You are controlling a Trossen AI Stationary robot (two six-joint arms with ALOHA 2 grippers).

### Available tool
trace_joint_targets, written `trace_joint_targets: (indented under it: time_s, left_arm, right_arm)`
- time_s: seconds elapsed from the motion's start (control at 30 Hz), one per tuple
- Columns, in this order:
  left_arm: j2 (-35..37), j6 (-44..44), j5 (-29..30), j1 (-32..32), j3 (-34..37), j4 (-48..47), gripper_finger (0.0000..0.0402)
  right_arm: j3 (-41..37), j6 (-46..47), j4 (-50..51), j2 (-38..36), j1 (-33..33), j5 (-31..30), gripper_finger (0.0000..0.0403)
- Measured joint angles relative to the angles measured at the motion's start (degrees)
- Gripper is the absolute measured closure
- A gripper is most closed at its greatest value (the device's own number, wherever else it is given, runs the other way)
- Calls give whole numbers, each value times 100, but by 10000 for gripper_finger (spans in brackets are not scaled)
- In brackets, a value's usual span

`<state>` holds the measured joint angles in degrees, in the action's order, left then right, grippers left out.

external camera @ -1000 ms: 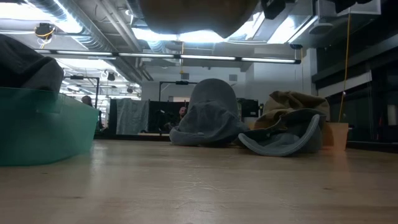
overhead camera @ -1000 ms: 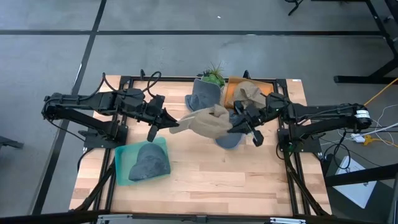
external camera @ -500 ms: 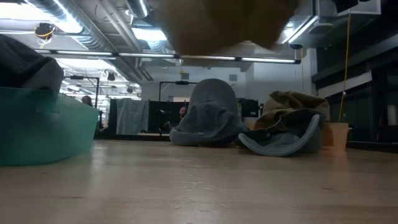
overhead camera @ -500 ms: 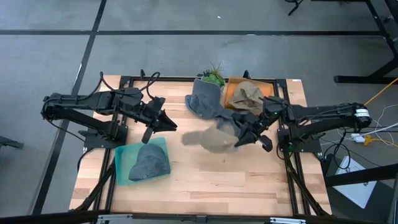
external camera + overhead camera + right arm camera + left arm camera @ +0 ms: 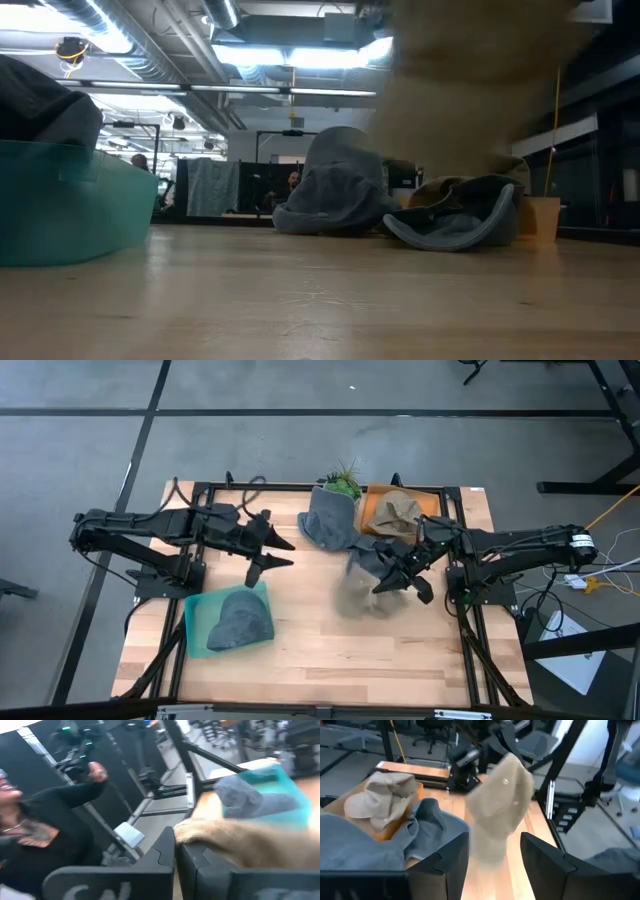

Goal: Pick & Place hat
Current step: Put the brown cap into the orange bin

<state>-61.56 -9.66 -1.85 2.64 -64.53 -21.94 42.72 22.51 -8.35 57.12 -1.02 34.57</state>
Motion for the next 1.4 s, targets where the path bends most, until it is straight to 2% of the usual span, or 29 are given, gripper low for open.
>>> trace_joint_targets:
  time_s: [0.17, 0.27, 0.5, 0.7, 0.9, 1.03, 1.2, 1.4]
  left_arm:
    - [-517, 438, -2, 191, 0, 391, 219]
    - [-858, 738, 207, 267, 0, 532, 217]
    - [-1573, 1370, 1181, 439, 2, 1020, 217]
    - [-2115, 1953, 1736, 588, 2, 2152, 217]
    - [-2419, 2032, 2849, 694, 2, 2818, 217]
    - [-2517, 1896, 3239, 712, 2, 2881, 217]
    - [-2726, 1808, 3216, 712, 2, 3315, 217]
    - [-3018, 2146, 3214, 712, 0, 3969, 217]
  right_arm:
    - [0, -65, 143, 0, -25, -500, 397]
    - [0, -215, 228, 0, -52, -844, 395]
    - [0, -388, 255, 0, -202, -1621, 393]
    - [0, -366, 230, 0, -318, -2204, 392]
    - [0, -363, 116, 0, -332, -3111, 392]
    - [0, -456, -21, 0, -334, -3205, 391]
    - [0, -497, -164, 0, -334, -3204, 391]
    - [0, -497, -162, 38, -332, -3145, 391]
